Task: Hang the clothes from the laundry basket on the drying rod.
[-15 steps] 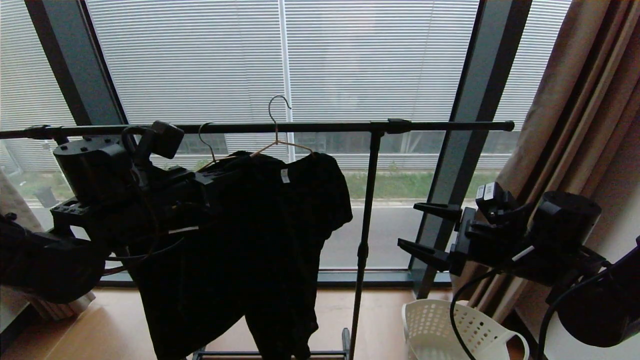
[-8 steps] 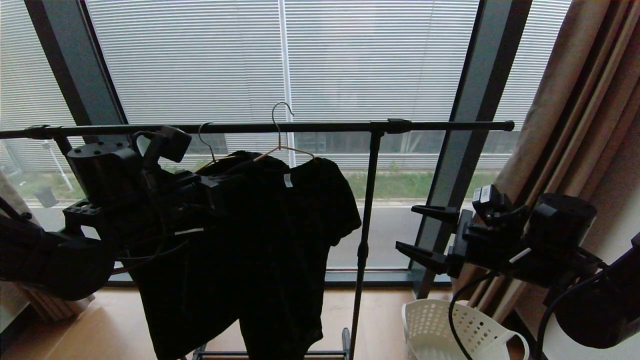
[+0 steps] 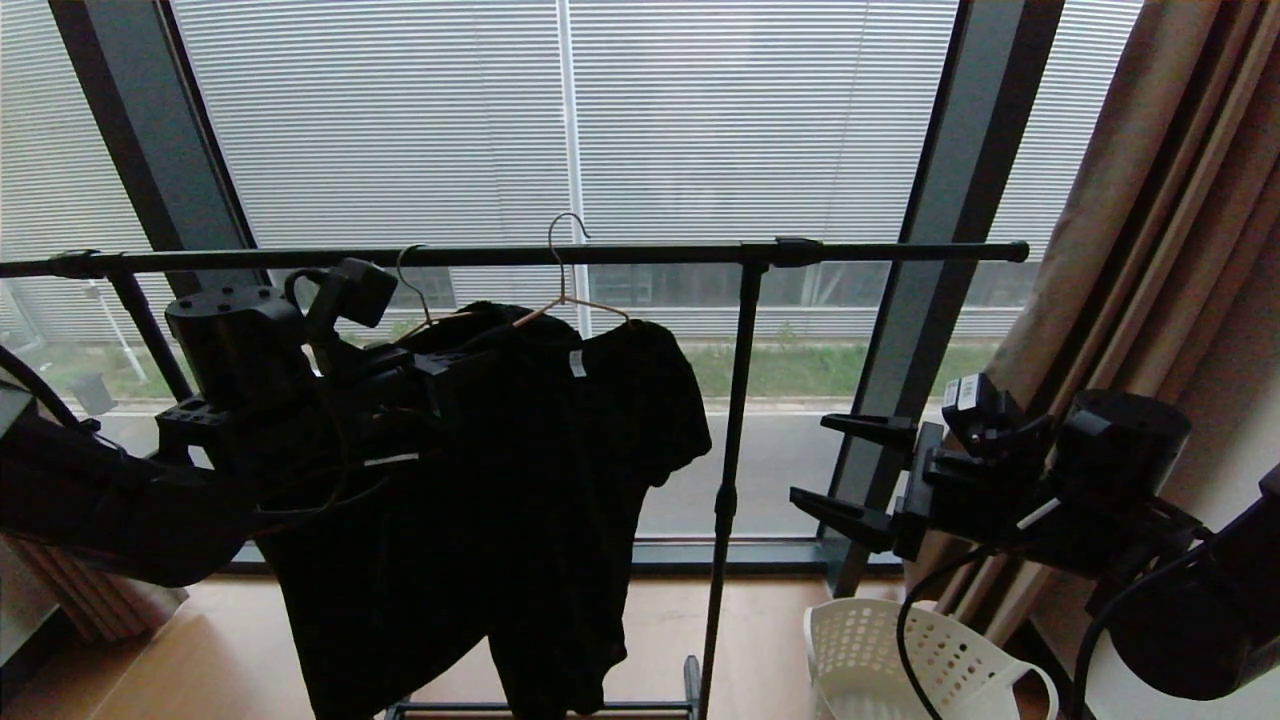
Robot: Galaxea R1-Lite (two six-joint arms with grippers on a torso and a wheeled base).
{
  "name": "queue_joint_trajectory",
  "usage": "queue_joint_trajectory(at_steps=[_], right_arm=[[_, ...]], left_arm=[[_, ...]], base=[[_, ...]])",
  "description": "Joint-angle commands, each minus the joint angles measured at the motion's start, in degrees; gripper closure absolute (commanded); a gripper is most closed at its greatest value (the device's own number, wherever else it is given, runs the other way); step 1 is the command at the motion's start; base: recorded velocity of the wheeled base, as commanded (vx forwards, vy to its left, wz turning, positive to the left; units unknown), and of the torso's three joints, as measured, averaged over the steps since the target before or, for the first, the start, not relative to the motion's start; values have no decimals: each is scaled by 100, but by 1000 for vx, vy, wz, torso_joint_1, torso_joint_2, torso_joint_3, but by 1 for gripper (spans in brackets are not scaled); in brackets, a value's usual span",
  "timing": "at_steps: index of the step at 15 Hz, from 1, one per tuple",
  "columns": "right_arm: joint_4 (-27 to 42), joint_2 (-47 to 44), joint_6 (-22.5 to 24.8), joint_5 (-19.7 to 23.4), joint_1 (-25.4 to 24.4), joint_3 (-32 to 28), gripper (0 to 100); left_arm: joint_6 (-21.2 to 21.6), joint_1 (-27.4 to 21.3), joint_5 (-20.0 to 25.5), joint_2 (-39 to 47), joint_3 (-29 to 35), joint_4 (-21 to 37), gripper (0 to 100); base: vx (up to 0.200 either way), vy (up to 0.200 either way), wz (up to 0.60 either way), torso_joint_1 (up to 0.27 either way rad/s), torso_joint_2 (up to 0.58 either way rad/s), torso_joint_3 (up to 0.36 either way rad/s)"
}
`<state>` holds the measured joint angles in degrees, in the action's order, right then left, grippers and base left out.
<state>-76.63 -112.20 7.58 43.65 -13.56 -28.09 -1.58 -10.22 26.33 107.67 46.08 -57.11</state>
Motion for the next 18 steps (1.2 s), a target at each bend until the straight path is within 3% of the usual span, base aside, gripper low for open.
queue_joint_trajectory(at_steps=[1,18], right_arm=[[-1,-3,33,3,-24,31,0],[-10,-12,50,3,-24,31,0]], left_arm=[[-17,2,-5,79,68,-2,100],[-26,20,4,431,6,-309,100]], base=[[0,0,0,0,0,0],[0,0,0,0,0,0]])
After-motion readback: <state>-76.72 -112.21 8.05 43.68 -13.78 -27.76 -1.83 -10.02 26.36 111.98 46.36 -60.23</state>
